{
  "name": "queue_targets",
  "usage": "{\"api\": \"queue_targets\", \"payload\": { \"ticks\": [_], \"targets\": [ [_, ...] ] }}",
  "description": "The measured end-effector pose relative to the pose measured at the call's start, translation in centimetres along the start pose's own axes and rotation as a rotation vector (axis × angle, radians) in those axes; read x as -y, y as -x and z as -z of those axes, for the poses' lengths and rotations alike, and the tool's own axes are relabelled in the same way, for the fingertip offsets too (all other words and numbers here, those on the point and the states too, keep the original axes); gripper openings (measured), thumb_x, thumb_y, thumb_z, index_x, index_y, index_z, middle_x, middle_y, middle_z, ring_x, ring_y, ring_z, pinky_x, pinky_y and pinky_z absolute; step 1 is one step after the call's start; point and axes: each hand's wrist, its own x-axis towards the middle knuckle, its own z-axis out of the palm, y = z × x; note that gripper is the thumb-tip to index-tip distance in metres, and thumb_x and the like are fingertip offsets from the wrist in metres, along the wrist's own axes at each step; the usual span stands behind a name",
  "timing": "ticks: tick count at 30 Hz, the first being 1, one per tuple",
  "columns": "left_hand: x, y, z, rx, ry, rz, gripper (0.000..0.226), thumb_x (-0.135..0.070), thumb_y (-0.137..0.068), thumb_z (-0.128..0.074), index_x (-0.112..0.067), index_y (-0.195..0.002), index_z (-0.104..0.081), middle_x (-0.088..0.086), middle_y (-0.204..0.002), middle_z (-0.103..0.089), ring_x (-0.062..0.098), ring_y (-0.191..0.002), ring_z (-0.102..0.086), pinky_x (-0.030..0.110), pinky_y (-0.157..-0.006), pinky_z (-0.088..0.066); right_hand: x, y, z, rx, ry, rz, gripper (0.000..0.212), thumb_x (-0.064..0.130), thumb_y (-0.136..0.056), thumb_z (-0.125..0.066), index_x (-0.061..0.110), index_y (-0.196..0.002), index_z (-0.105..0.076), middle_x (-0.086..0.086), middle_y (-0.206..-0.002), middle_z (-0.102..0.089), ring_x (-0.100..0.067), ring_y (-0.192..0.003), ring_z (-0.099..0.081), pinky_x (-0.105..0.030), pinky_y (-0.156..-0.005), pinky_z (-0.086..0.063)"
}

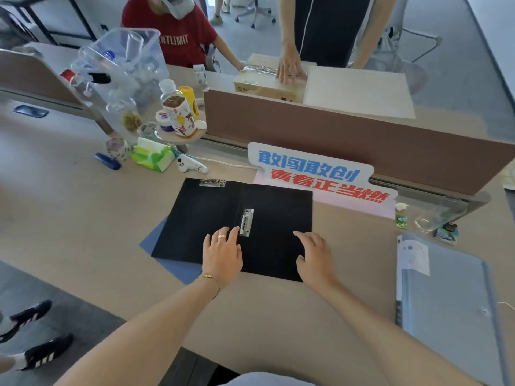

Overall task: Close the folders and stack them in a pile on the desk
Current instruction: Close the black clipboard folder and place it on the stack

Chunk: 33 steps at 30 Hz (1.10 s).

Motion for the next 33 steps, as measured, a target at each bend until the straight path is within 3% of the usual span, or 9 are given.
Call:
{"api": "queue_targets", "payload": {
  "ticks": [5, 10, 15, 21, 24, 30, 33],
  "targets": [
    [7.3, -1.8, -0.5, 0.063, 0.064, 0.150, 0.052, -0.032, -0.104, -0.043, -0.022, -0.155, -0.036, 0.007, -0.154, -0.044, 0.028, -0.142, -0.042, 0.045, -0.121, -0.030, 2.7, -1.6, -3.8, 0.108, 0.028, -0.103, 0.063, 0.008, -0.086, -0.056, 0.026, -0.146, -0.043, 0.004, -0.141, -0.045, -0.018, -0.127, -0.045, -0.032, -0.105, -0.043],
    [12.6, -3.8, -0.2, 0.168, 0.116, 0.276, 0.053, -0.028, -0.103, -0.040, -0.018, -0.155, -0.034, 0.009, -0.151, -0.044, 0.029, -0.134, -0.046, 0.043, -0.112, -0.038, 3.8, -2.4, -7.1, 0.245, 0.129, -0.188, 0.069, 0.012, -0.086, -0.053, 0.029, -0.150, -0.035, -0.002, -0.152, -0.033, -0.025, -0.135, -0.037, -0.040, -0.105, -0.042],
    [16.0, -5.1, -0.6, 0.253, 0.219, 0.390, 0.058, -0.024, -0.099, -0.044, -0.018, -0.155, -0.030, 0.011, -0.153, -0.041, 0.034, -0.133, -0.044, 0.049, -0.109, -0.041, 5.3, -3.7, -9.2, 0.323, 0.176, -0.263, 0.076, 0.014, -0.088, -0.055, 0.036, -0.154, -0.025, -0.008, -0.164, -0.015, -0.032, -0.149, -0.021, -0.047, -0.111, -0.039],
    [19.1, -6.3, -1.1, 0.286, 0.314, 0.530, 0.070, -0.022, -0.091, -0.046, -0.017, -0.157, -0.023, 0.013, -0.156, -0.035, 0.037, -0.140, -0.035, 0.052, -0.114, -0.034, 6.1, -3.8, -9.8, 0.493, 0.262, -0.287, 0.079, 0.013, -0.090, -0.052, 0.046, -0.153, -0.019, -0.002, -0.167, 0.006, -0.036, -0.153, -0.003, -0.042, -0.103, -0.047],
    [20.1, -6.7, -1.4, 0.228, 0.397, 0.569, 0.063, -0.020, -0.093, -0.044, -0.016, -0.154, -0.031, 0.014, -0.147, -0.043, 0.037, -0.135, -0.040, 0.052, -0.111, -0.038, 6.1, -2.5, -10.2, 0.523, 0.337, -0.275, 0.081, 0.012, -0.089, -0.051, 0.046, -0.154, -0.017, -0.001, -0.167, 0.012, -0.035, -0.153, 0.000, -0.034, -0.089, -0.052],
    [20.5, -7.5, 0.4, 0.109, 0.771, 0.815, 0.051, -0.014, -0.095, -0.039, -0.016, -0.146, -0.046, 0.014, -0.136, -0.055, 0.034, -0.129, -0.047, 0.042, -0.102, -0.043, 6.5, -1.0, -9.6, 0.571, 0.413, -0.271, 0.080, 0.014, -0.087, -0.048, 0.046, -0.153, -0.019, -0.004, -0.167, 0.005, -0.038, -0.152, -0.007, -0.040, -0.097, -0.048],
    [20.3, -7.5, 1.2, 0.096, 0.818, 0.821, 0.036, -0.019, -0.096, -0.040, -0.017, -0.127, -0.058, 0.008, -0.118, -0.065, 0.030, -0.108, -0.055, 0.038, -0.094, -0.044, 6.5, -0.8, -9.3, 0.590, 0.454, -0.252, 0.079, 0.016, -0.087, -0.049, 0.045, -0.154, -0.018, -0.007, -0.167, 0.002, -0.039, -0.151, -0.011, -0.041, -0.098, -0.050]
  ]
}}
